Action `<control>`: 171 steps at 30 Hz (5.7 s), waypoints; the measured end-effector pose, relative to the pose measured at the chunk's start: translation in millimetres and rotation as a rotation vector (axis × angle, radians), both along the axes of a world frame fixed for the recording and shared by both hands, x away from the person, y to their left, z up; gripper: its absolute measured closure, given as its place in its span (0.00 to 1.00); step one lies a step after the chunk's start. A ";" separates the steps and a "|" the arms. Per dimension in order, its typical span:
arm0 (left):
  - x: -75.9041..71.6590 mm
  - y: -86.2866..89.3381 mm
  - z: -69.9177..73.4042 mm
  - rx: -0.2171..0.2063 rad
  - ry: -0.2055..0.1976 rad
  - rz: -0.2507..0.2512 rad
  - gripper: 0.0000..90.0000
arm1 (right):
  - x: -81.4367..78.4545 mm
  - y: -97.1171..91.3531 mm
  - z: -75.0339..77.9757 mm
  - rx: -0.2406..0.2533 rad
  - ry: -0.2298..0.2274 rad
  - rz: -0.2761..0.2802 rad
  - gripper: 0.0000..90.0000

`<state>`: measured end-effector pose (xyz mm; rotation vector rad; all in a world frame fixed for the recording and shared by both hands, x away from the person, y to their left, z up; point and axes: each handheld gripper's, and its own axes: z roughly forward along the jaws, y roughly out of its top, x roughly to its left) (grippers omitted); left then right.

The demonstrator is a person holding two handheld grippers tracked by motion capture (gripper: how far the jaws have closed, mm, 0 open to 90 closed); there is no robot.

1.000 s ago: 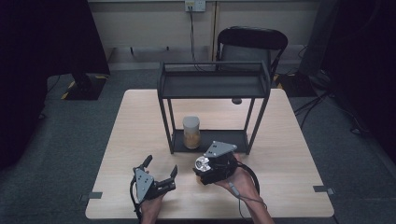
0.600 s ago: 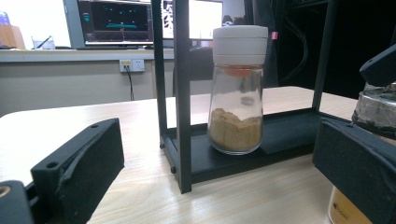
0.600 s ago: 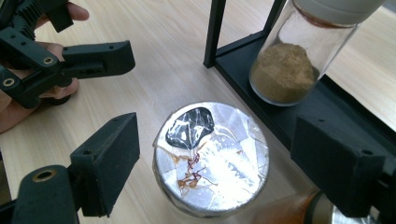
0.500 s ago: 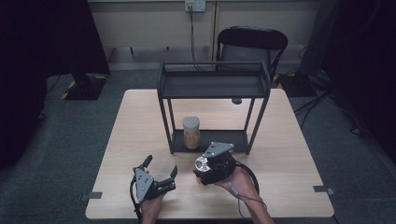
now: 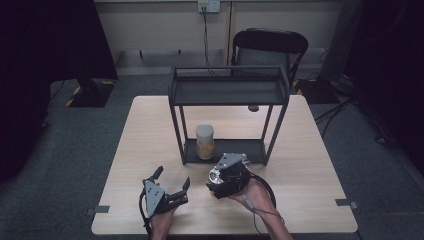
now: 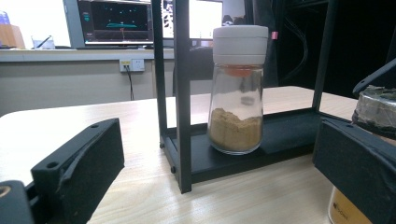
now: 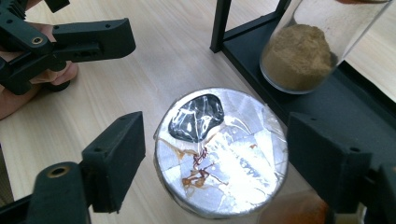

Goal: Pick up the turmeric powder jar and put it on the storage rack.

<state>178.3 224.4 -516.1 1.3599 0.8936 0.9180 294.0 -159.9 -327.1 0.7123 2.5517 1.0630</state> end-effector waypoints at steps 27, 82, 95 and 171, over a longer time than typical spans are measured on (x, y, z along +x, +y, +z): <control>-0.3 -0.1 -0.5 0.000 -0.003 0.001 0.02 | 0.2 6.3 6.6 -0.048 0.016 -0.007 0.35; -0.3 -0.2 -0.2 0.000 -0.001 0.001 0.02 | -2.9 4.2 15.4 -0.018 0.039 -0.071 0.38; -0.3 -0.4 -0.1 0.000 -0.001 0.003 0.02 | -2.9 4.6 19.5 -0.017 0.035 -0.068 0.38; -0.1 0.3 -0.4 0.000 -0.003 -0.002 0.02 | 34.3 0.0 48.9 0.024 0.039 -0.165 0.38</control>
